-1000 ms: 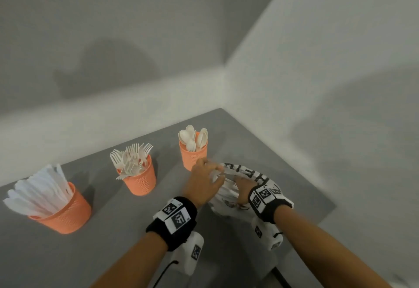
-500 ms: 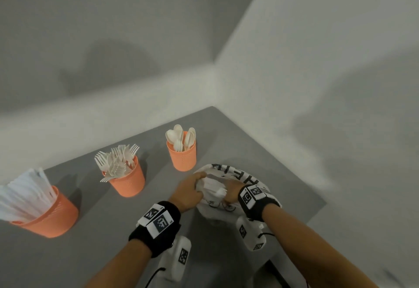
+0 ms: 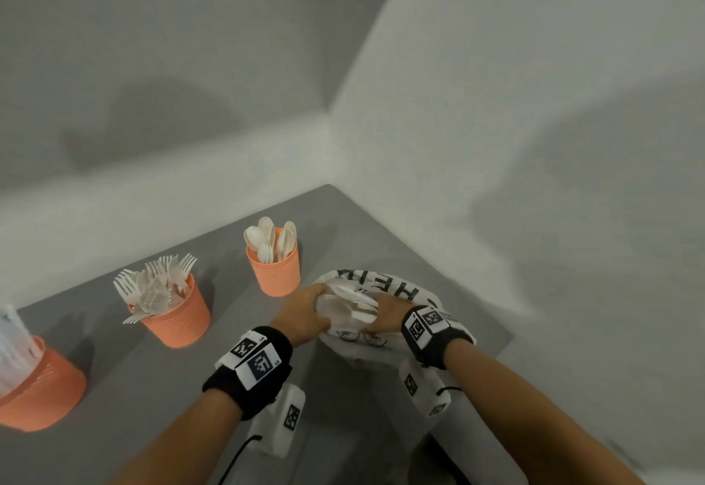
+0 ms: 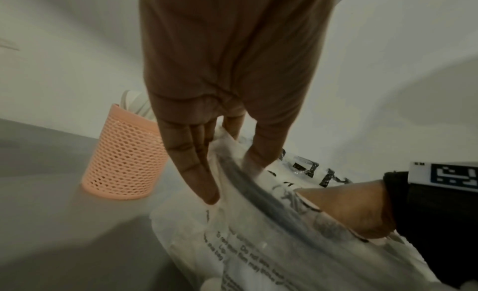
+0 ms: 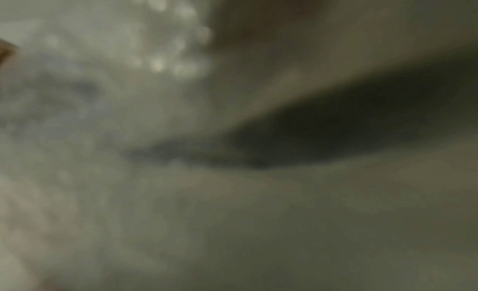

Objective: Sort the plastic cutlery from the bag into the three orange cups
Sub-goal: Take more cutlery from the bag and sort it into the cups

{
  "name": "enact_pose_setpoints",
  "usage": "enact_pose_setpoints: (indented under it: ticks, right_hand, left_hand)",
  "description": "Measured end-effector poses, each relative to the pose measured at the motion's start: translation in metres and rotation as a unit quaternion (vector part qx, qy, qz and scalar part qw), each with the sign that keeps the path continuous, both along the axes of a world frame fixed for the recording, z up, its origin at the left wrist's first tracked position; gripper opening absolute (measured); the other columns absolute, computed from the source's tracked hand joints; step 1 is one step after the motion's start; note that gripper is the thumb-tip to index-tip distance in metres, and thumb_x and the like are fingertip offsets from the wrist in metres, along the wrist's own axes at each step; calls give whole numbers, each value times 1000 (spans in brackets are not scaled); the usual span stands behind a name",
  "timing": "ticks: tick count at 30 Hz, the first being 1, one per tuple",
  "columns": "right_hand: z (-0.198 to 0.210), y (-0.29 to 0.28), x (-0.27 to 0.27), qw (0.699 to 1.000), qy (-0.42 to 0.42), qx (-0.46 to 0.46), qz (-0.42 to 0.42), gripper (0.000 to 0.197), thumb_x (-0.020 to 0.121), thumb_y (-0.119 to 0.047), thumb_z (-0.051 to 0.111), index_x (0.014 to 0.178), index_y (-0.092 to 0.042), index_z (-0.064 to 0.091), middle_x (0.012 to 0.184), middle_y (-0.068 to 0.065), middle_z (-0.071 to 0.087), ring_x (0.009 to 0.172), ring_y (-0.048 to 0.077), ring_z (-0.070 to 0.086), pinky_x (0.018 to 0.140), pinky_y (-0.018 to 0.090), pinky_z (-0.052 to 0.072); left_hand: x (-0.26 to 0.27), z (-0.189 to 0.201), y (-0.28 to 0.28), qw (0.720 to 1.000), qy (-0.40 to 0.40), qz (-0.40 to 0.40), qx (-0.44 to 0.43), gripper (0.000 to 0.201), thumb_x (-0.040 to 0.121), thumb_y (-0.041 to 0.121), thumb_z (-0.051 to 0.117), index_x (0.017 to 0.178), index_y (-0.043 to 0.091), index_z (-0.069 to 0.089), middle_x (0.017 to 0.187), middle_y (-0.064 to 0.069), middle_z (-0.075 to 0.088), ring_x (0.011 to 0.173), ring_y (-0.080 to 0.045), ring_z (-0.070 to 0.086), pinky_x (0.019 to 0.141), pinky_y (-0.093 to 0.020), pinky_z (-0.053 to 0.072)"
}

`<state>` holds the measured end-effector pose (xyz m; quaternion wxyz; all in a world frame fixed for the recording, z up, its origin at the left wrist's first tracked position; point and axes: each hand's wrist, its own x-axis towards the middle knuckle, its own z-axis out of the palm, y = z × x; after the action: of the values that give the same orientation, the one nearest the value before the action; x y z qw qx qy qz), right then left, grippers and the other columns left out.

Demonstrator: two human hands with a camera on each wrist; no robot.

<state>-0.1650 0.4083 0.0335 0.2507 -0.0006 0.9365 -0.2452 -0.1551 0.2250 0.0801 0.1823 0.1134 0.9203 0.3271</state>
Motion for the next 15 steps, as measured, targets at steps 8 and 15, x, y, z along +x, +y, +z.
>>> enact_pose_setpoints:
  ticks: [8, 15]
  right_hand:
    - [12, 1, 5, 1000, 19, -13, -10, 55, 81, -23, 67, 132, -20, 46, 122, 6, 60, 113, 25, 56, 90, 27, 41]
    - [13, -7, 1, 1000, 8, 26, 7, 51, 82, -27, 64, 130, -22, 47, 124, 5, 59, 112, 24, 55, 92, 29, 40]
  left_hand:
    - [-11, 4, 7, 1000, -6, 8, 0, 61, 81, 1, 59, 138, 6, 38, 133, -18, 48, 105, -31, 58, 83, -32, 50]
    - [-12, 0, 9, 1000, -9, 10, -16, 58, 80, 4, 59, 135, 7, 40, 131, -18, 49, 114, -33, 53, 93, -38, 49]
